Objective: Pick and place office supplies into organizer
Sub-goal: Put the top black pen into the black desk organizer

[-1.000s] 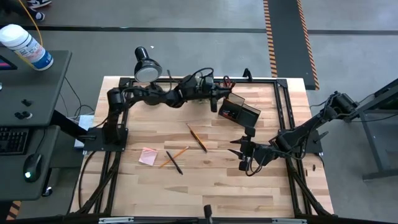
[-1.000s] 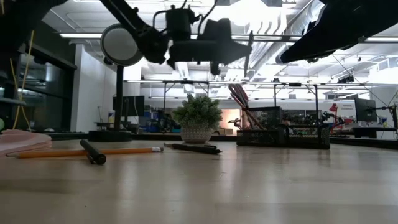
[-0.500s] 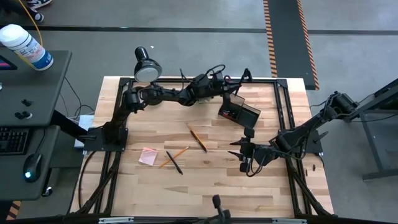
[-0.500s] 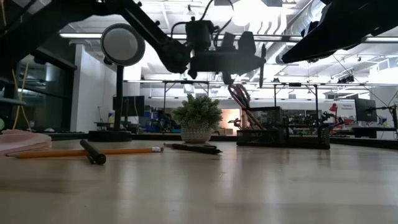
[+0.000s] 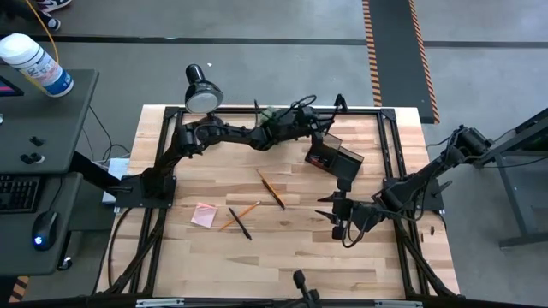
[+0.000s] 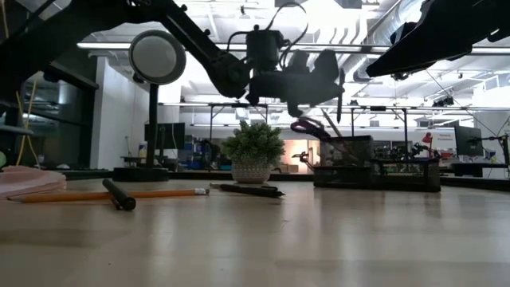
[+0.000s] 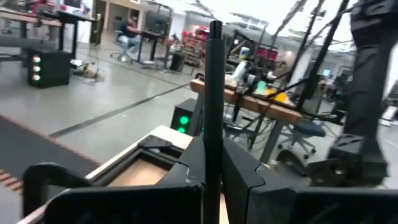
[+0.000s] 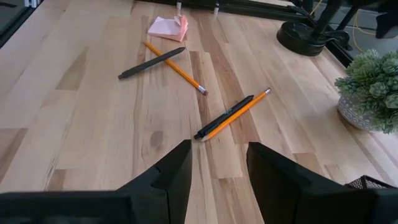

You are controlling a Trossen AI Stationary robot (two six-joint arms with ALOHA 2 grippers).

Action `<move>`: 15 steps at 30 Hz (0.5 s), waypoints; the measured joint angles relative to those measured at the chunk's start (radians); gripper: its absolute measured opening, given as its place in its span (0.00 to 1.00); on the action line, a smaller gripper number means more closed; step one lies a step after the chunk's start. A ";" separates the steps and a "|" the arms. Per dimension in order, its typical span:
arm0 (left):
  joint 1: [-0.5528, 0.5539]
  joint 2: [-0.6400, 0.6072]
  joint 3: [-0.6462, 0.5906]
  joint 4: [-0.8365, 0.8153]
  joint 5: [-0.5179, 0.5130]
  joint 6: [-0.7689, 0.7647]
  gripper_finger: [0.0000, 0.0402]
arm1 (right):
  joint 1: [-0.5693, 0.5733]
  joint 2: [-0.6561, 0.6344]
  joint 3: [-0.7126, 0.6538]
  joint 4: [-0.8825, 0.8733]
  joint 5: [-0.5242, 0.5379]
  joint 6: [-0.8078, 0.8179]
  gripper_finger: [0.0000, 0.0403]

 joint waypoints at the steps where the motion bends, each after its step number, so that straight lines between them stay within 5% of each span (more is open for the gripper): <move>1: -0.005 0.000 0.000 0.000 0.002 0.008 0.01 | 0.000 0.000 0.000 0.000 0.000 0.000 0.36; 15: -0.039 0.000 0.000 -0.024 -0.003 0.141 0.01 | 0.000 0.000 0.000 0.000 0.000 0.000 0.36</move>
